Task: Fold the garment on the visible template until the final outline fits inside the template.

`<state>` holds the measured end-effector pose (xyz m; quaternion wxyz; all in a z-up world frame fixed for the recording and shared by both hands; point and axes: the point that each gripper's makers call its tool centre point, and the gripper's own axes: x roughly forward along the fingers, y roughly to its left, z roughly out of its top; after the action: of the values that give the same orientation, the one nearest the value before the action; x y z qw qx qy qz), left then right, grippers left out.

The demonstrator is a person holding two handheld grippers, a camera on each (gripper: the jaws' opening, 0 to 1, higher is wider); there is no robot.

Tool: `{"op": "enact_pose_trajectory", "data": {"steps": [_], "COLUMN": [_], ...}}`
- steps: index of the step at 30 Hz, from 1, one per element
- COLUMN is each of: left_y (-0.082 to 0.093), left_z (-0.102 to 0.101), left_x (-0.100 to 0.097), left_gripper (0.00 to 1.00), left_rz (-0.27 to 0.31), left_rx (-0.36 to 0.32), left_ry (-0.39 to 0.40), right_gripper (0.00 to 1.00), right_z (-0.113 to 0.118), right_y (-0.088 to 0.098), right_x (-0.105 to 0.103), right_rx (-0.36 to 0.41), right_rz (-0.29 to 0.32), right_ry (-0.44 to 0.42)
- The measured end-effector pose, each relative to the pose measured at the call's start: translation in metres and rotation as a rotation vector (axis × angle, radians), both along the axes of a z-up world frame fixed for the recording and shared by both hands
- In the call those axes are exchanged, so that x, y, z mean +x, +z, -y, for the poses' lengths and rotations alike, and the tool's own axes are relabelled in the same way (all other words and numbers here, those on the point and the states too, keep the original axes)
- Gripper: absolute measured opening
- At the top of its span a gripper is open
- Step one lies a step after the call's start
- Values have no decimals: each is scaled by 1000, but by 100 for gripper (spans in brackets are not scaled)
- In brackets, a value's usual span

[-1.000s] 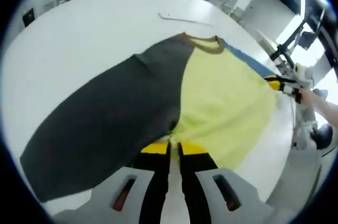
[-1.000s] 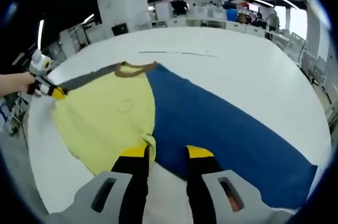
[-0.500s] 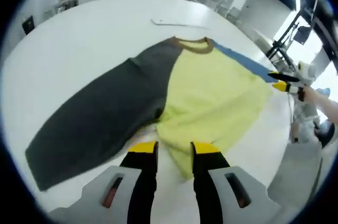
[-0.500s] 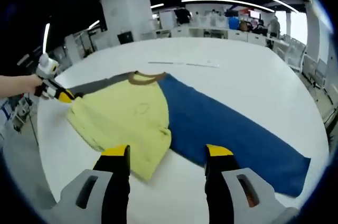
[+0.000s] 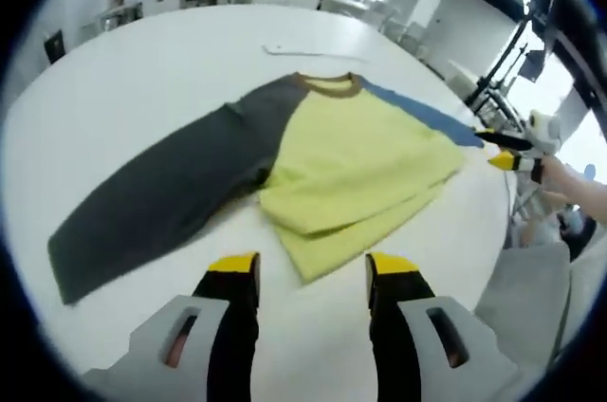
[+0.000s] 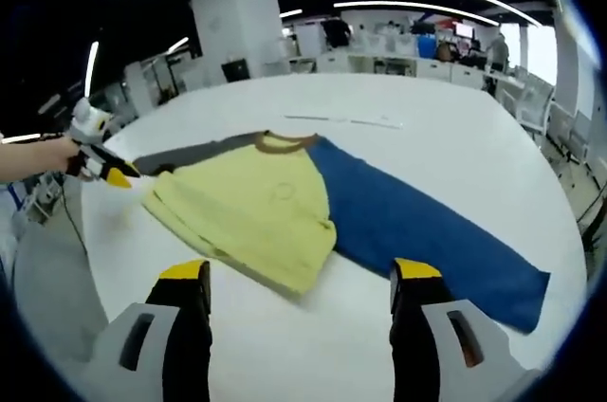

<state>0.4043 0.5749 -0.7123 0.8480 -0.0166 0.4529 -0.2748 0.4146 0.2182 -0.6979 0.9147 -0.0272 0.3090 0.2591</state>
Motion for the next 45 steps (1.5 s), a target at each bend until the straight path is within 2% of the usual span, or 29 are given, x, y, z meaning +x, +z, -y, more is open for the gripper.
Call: {"op": "enact_pose_trajectory", "data": {"steps": [6, 12, 19, 27, 38, 45], "left_y": [6, 23, 34, 44, 65, 76], "left_z": [4, 9, 3, 2, -1, 1], "left_x": [-18, -37, -52, -70, -87, -95], "left_gripper": [51, 58, 67, 76, 84, 89], "left_rz": [12, 65, 115, 137, 178, 199], "left_rx": [-5, -21, -4, -10, -27, -25], "left_ry": [-11, -32, -33, -28, -8, -9], "right_gripper": [80, 85, 90, 98, 100, 100], "right_z": [-1, -4, -11, -21, -21, -19], "right_y": [14, 30, 35, 48, 62, 72], "right_x": [-14, -26, -40, -55, -73, -84], "right_rx": [-6, 3, -18, -9, 1, -21], "right_rz": [29, 61, 67, 99, 108, 124], "right_ry": [8, 16, 46, 87, 94, 111]}}
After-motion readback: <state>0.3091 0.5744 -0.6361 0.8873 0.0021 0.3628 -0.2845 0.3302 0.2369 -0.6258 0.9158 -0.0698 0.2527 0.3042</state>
